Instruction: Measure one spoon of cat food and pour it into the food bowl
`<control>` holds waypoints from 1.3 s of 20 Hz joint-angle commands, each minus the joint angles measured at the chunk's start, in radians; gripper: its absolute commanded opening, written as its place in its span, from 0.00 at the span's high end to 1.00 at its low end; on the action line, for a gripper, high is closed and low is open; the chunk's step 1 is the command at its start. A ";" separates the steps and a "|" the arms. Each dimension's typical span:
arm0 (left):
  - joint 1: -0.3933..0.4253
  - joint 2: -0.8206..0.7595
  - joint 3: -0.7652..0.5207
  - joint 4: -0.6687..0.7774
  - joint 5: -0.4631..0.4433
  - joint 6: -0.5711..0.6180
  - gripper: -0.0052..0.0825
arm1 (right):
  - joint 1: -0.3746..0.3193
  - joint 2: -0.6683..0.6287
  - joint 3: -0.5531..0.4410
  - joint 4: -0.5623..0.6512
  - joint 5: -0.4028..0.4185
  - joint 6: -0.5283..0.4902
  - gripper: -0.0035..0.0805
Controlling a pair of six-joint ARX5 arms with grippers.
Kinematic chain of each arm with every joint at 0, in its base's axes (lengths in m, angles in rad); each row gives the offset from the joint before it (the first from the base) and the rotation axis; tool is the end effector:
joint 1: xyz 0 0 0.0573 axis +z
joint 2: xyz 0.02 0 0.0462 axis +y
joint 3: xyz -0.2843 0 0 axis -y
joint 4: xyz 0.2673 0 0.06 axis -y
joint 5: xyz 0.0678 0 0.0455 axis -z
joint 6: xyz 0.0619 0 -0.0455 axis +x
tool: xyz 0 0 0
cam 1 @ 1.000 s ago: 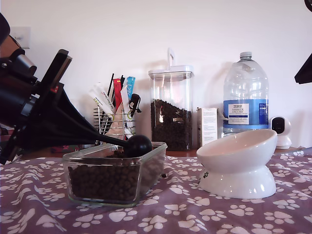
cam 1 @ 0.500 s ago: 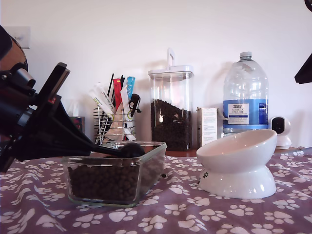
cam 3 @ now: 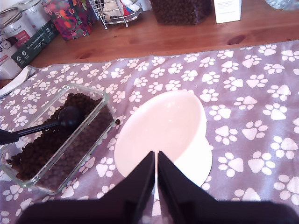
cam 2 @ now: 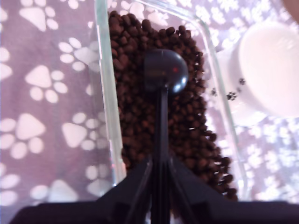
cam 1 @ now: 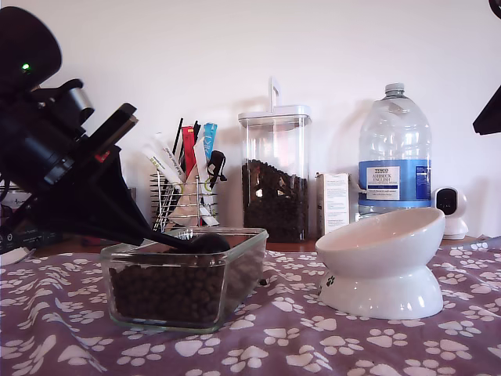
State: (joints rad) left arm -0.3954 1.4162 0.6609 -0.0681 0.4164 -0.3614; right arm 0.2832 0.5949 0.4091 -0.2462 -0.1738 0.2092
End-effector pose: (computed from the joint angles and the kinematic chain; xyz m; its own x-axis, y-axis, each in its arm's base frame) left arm 0.2640 -0.1373 0.1536 0.4179 -0.6127 -0.6708 0.3275 0.7903 -0.5178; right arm 0.1653 0.0593 0.2185 0.8105 0.4160 -0.4124 -0.3332 0.9065 0.2594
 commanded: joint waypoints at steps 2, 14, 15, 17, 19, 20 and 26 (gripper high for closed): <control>-0.013 0.023 0.045 -0.114 -0.077 0.067 0.96 | 0.003 0.004 -0.024 0.011 0.001 0.001 0.97; -0.134 0.023 0.192 -0.358 -0.275 0.267 0.96 | 0.003 0.004 -0.024 0.022 0.000 0.001 0.97; -0.146 0.023 0.192 -0.360 -0.294 0.280 0.96 | 0.003 0.004 -0.024 0.022 0.000 0.001 0.97; -0.168 0.023 0.192 -0.360 -0.340 0.295 0.96 | 0.004 0.004 -0.024 0.022 0.000 0.001 0.97; -0.190 0.023 0.192 -0.363 -0.387 0.320 0.96 | 0.004 0.004 -0.024 0.022 0.000 0.002 0.97; -0.202 0.023 0.192 -0.364 -0.412 0.334 0.96 | 0.004 0.004 -0.024 0.022 0.000 0.002 0.97; -0.256 0.023 0.192 -0.365 -0.516 0.436 0.96 | 0.004 0.004 -0.024 0.023 0.000 0.002 0.97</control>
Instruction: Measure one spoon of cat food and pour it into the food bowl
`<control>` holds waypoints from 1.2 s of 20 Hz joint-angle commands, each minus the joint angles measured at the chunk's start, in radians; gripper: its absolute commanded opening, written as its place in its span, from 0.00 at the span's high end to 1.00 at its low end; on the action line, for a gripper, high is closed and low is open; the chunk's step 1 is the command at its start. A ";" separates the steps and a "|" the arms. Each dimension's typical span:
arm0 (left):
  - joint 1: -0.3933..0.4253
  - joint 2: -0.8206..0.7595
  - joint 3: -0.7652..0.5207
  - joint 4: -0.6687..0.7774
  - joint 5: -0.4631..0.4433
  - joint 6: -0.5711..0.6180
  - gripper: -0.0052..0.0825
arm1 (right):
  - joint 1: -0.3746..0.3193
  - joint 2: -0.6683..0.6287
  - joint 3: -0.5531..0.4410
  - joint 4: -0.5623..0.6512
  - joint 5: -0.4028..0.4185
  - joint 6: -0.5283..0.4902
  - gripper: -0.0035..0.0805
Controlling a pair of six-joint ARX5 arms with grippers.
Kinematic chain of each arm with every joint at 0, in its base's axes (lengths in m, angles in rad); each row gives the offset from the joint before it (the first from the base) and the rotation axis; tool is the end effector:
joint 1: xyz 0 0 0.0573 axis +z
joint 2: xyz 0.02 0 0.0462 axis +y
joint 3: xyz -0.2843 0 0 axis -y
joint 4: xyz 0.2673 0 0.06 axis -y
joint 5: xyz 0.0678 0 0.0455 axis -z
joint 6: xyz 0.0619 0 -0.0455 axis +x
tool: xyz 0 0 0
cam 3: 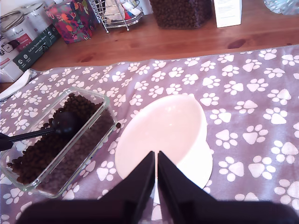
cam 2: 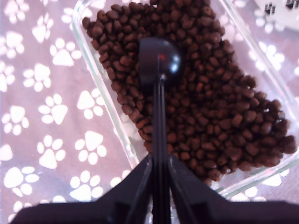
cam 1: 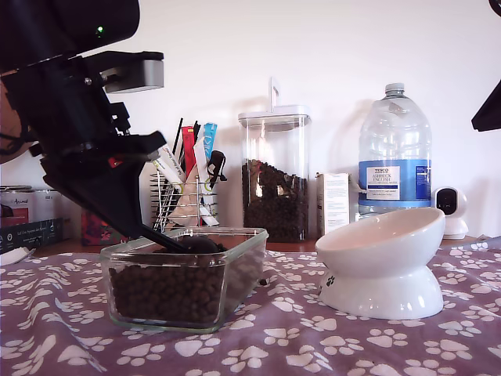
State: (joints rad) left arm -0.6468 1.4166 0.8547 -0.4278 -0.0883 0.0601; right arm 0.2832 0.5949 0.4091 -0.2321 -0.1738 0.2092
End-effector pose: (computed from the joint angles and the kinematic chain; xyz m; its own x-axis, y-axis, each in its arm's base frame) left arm 0.2471 -0.1798 0.1846 0.4895 -0.2591 -0.8326 0.6007 0.7923 0.1065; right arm 0.1660 0.0595 0.2202 0.8160 0.4176 -0.3997 -0.3367 0.9054 0.2585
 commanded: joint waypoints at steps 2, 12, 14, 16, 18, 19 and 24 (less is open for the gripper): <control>-0.017 0.022 -0.002 -0.006 -0.047 0.050 0.96 | 0.004 0.004 -0.024 0.012 -0.001 0.002 0.97; -0.100 0.023 -0.002 -0.002 -0.237 0.321 0.96 | 0.004 0.004 -0.024 0.011 -0.004 0.005 0.97; -0.103 0.023 -0.002 -0.002 -0.278 0.369 0.96 | 0.005 0.004 -0.024 0.011 -0.007 0.005 0.97; -0.102 0.023 -0.002 -0.002 -0.300 0.389 0.96 | 0.005 0.004 -0.024 0.011 -0.011 0.005 0.97; -0.103 0.023 -0.002 0.003 -0.322 0.429 0.96 | 0.005 0.004 -0.024 0.011 -0.011 0.005 0.97; -0.103 0.023 -0.002 0.007 -0.322 0.447 0.96 | 0.005 0.004 -0.024 0.012 -0.011 0.005 0.97; -0.120 0.024 -0.002 0.012 -0.350 0.571 0.96 | 0.005 0.004 -0.024 0.012 -0.012 0.014 0.97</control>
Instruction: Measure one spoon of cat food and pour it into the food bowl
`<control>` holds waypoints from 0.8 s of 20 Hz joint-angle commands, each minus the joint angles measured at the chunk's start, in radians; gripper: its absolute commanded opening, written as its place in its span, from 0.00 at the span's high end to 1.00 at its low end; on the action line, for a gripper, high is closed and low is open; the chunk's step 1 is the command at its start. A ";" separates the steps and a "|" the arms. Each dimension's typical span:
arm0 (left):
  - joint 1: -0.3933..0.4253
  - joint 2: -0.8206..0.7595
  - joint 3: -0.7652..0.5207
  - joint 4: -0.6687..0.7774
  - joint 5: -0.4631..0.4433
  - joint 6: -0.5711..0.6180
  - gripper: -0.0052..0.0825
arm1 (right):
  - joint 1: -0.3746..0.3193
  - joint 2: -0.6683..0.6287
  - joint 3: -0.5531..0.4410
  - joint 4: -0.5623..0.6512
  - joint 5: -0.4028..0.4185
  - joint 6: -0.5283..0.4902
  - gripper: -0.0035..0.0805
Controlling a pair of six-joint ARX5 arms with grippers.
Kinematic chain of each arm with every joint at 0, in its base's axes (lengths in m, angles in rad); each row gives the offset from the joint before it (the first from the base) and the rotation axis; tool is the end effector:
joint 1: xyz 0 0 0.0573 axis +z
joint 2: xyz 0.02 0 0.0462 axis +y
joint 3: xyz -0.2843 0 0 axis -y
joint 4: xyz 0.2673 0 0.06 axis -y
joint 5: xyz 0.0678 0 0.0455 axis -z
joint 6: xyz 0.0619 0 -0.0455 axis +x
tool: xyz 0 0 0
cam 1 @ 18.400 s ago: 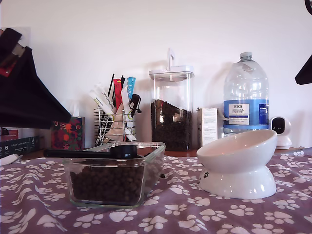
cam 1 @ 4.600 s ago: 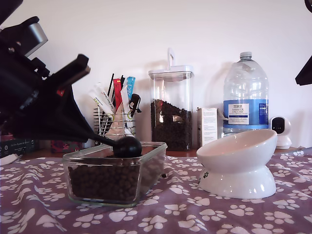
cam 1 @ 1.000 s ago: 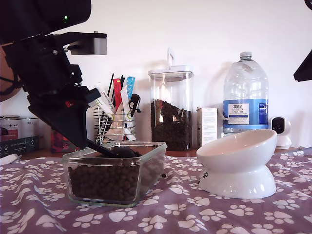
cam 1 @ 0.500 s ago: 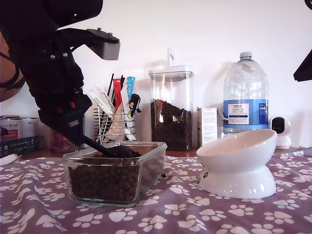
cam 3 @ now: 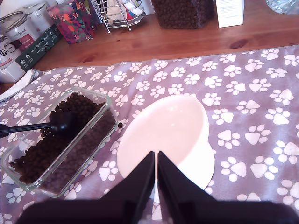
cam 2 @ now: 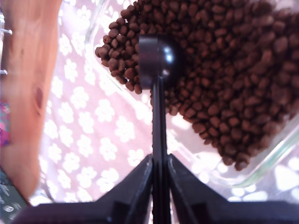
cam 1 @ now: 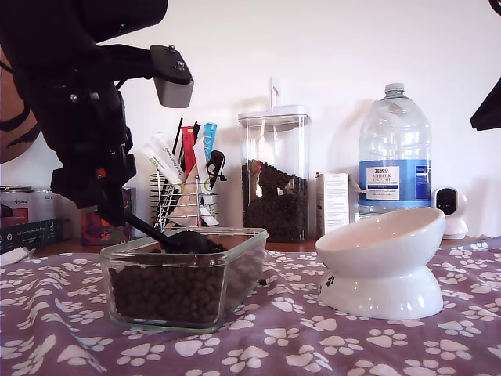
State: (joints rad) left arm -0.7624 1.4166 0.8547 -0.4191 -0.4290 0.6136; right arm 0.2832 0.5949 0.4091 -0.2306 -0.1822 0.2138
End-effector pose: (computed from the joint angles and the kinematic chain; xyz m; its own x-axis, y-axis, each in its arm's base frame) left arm 0.2373 -0.1910 0.1897 0.6531 -0.0485 -0.7557 0.7228 0.3378 0.6029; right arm 0.1659 0.0600 0.2204 0.8130 0.4253 -0.3978 -0.3416 0.9015 0.2657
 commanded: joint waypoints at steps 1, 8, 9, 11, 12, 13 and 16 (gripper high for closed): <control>-0.005 0.024 -0.002 0.006 -0.011 0.042 0.96 | 0.005 0.004 -0.024 0.011 -0.003 0.021 0.97; -0.005 0.036 -0.002 0.045 -0.060 0.208 0.96 | 0.005 0.004 -0.024 0.041 -0.003 0.023 0.97; -0.005 0.050 -0.002 0.054 -0.067 0.233 0.96 | 0.005 0.004 -0.024 0.041 -0.003 0.023 0.97; -0.005 0.081 -0.002 0.061 -0.078 0.251 0.96 | 0.005 0.004 -0.024 0.041 -0.003 0.023 0.97; -0.007 0.095 -0.002 0.061 -0.088 0.251 0.96 | 0.005 0.004 -0.024 0.040 -0.003 0.023 0.97; -0.012 0.103 -0.002 0.065 -0.100 0.250 0.96 | 0.005 0.004 -0.024 0.040 -0.003 0.023 0.97; -0.017 0.109 -0.002 0.087 -0.111 0.250 0.96 | 0.005 0.004 -0.024 0.040 -0.003 0.023 0.97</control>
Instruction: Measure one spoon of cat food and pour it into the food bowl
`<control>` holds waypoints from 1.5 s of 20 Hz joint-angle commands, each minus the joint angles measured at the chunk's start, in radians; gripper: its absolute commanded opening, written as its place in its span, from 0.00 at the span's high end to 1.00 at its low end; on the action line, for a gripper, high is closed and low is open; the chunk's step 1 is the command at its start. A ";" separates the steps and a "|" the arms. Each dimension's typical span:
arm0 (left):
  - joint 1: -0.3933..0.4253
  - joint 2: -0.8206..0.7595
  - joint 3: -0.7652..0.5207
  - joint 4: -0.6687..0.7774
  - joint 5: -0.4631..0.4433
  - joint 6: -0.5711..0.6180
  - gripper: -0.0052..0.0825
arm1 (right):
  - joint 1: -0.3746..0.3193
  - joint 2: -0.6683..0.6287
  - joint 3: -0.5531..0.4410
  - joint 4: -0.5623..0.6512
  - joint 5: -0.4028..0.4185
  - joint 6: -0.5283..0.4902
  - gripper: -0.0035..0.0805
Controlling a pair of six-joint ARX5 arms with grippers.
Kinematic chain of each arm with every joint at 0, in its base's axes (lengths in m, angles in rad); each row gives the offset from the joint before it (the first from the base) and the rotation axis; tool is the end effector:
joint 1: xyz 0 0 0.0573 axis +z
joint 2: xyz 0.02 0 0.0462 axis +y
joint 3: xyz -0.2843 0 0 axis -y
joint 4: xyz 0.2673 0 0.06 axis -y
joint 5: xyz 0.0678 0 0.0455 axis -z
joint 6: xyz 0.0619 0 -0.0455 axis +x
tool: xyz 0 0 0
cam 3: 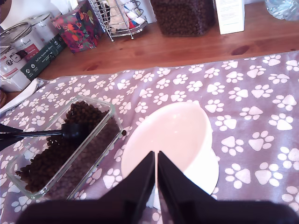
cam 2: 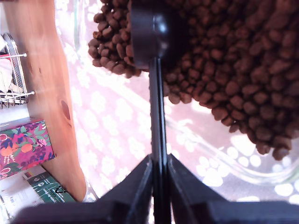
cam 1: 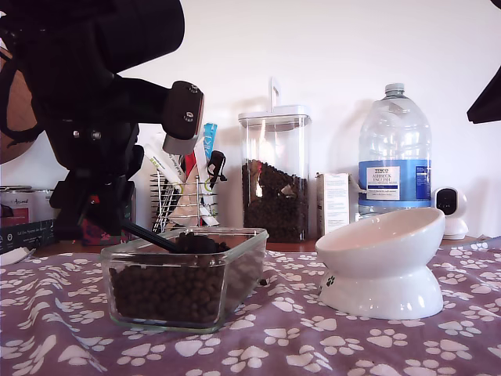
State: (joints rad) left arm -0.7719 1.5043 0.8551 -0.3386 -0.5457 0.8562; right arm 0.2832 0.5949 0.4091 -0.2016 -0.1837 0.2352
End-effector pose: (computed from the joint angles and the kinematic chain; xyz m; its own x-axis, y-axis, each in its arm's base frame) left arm 0.2494 -0.1979 0.1726 0.6992 0.0437 -0.7136 0.7084 0.0922 0.6998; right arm 0.1672 0.0604 0.2238 0.8230 0.4298 -0.3714 -0.3406 0.8967 0.2829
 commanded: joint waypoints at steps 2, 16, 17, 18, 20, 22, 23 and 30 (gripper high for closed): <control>-0.007 0.021 -0.002 0.011 0.005 0.003 0.96 | 0.004 0.004 -0.024 0.014 0.000 0.001 0.97; -0.077 0.004 -0.002 -0.013 -0.108 -0.109 0.96 | 0.004 0.004 -0.024 0.034 0.008 -0.003 0.97; -0.087 -0.003 -0.002 -0.013 -0.121 -0.108 0.96 | 0.004 0.004 -0.024 0.034 0.008 -0.003 0.97; -0.100 -0.013 -0.002 -0.013 -0.130 -0.108 0.96 | 0.004 0.004 -0.024 0.034 0.008 -0.003 0.97; -0.124 -0.039 -0.002 -0.014 -0.144 -0.108 0.96 | 0.004 0.004 -0.024 0.034 0.008 -0.003 0.97; -0.147 -0.062 -0.002 -0.019 -0.165 -0.108 0.96 | 0.004 0.004 -0.024 0.034 0.007 -0.003 0.97; -0.158 -0.071 -0.002 -0.028 -0.184 -0.108 0.96 | 0.004 0.004 -0.024 0.034 0.007 -0.003 0.97; -0.231 -0.143 -0.008 -0.039 -0.266 -0.104 0.96 | 0.004 0.004 -0.024 0.033 0.007 -0.002 0.97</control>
State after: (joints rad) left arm -0.9882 1.3899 0.8551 -0.3870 -0.8032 0.7586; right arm 0.2832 0.5949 0.4091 -0.1791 -0.1761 0.2352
